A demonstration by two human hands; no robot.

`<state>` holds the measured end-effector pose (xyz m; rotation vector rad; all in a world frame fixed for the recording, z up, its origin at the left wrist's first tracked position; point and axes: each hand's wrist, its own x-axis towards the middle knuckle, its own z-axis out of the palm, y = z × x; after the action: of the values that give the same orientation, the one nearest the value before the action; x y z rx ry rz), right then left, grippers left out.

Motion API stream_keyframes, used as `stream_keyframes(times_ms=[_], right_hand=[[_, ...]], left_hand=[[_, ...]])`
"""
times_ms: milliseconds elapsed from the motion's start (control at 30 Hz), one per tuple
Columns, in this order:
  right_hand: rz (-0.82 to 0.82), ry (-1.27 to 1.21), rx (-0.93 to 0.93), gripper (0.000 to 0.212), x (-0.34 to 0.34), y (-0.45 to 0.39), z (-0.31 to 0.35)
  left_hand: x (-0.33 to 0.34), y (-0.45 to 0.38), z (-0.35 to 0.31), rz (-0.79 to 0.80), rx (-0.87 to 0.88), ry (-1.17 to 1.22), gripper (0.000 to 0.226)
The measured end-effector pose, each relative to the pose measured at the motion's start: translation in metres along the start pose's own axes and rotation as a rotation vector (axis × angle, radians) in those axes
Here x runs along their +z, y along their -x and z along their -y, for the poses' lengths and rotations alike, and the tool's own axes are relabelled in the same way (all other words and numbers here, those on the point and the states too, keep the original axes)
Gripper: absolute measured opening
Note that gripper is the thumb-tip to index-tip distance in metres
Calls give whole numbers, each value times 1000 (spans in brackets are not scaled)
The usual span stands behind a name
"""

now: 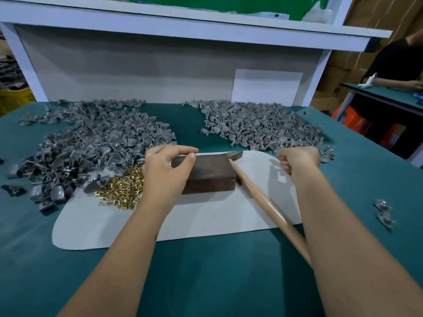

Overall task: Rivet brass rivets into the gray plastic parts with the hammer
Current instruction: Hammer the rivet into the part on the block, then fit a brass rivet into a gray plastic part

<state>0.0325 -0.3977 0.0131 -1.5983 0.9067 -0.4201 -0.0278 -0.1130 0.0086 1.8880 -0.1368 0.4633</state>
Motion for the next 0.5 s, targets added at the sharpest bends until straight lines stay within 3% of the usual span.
stream_keyframes(times_ms=[233,300,367,500], right_hand=[[-112,372,-78,13,-33,-3,-8],[-139,310,-132,10,-37,6,-3],[-194,213,-221,26,-37,21,5],[-222,52,-462,26,-11,80,21]], left_hand=[[3,2,1,2,34,-23,15],[3,1,2,9,44,-17,16],[2,-1,2,3,33,10,16],[-2,-3,2,-31,-14,54,18]])
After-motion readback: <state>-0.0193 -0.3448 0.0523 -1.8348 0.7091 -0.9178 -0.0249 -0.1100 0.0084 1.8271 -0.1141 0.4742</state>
